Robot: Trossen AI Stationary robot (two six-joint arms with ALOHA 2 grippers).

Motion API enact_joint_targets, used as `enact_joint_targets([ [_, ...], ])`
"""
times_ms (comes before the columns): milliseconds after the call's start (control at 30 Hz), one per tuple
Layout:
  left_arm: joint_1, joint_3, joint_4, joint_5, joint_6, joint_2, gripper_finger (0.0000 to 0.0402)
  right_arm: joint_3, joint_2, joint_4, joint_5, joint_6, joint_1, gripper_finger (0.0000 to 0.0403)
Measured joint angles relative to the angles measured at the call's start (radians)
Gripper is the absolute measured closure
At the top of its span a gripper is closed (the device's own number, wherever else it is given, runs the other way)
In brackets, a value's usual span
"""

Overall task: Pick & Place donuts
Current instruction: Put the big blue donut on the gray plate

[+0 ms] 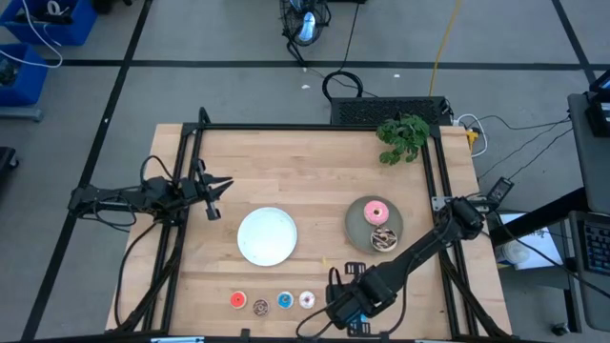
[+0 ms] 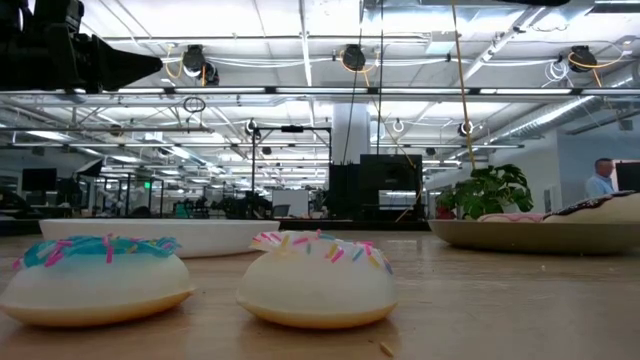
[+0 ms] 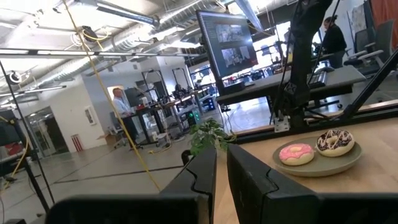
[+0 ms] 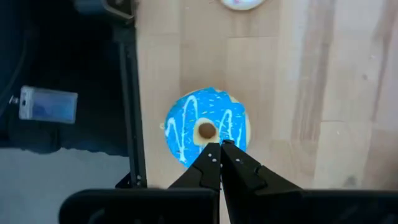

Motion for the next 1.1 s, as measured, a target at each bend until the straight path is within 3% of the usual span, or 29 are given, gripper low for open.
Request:
enact_joint_targets([
  [233, 0.000, 0.000, -0.006, 0.000, -0.023, 0.000, 0.0355, -0.015, -0.001, 0.013, 0.040, 0.001, 0.008, 0.0353],
  [533, 0.000, 0.000, -0.006, 0.000, -0.021, 0.000, 0.0355, -0.102, 0.000, 0.058, -0.002, 0.032, 0.008, 0.0196],
  [733, 0.000, 0.000, -0.006, 0.000, -0.018, 0.000, 0.0355, -0.160, 0.000, 0.154, -0.007, -0.015, 0.006, 0.0121],
  [867, 0.000, 0.000, -0.005, 0.001, -0.019, 0.000, 0.0355, -0.208, 0.000, 0.230, -0.005, -0.003, 0.006, 0.0100],
  [1100, 0.000, 0.000, -0.004, 0.001, -0.020, 0.000, 0.0355, -0.299, 0.000, 0.280, 0.013, 0.054, 0.006, 0.0097],
])
